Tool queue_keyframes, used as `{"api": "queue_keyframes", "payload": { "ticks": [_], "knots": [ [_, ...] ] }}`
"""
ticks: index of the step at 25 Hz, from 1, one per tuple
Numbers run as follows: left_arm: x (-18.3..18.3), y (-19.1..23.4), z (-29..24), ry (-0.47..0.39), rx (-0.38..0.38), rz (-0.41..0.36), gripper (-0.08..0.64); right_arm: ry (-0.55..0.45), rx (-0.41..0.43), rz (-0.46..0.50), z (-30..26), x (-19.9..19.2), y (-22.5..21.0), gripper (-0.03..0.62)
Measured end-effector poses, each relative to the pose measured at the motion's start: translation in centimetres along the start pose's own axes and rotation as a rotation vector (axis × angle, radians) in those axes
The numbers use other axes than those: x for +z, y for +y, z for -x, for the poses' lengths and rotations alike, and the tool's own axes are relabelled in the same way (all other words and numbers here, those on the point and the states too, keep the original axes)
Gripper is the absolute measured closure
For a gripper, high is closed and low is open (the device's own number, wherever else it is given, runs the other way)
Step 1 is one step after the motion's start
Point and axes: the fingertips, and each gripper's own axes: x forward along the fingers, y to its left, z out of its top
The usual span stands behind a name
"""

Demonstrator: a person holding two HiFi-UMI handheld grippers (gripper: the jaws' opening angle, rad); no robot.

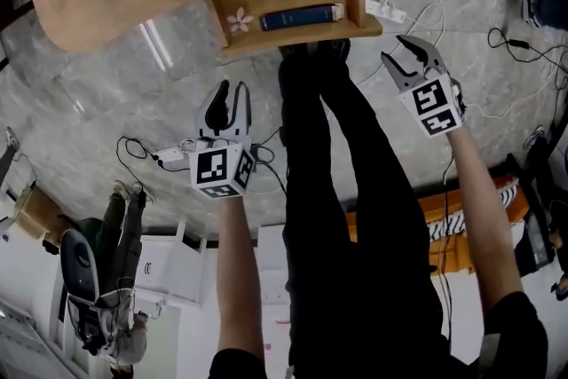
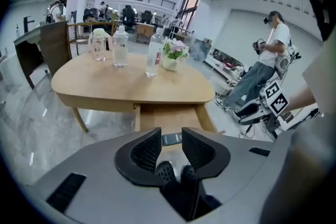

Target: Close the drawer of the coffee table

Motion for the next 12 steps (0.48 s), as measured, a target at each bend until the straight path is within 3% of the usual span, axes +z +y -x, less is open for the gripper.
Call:
{"api": "queue_keyframes", "payload": {
  "ticks": [8,12],
  "knots": [
    [-5.4,4.6,-5.8,0.089,-0.014,-0.087,0.279,0.09,0.007,0.137,-7.9,-4.9,-1.9,0.423],
    [-7.9,6.1,-8.1,0.15,-0.038,-0.145,0.228,0.163,0.019,0.272,-10.7,-7.5,-2.2,0.402]
  ]
}}
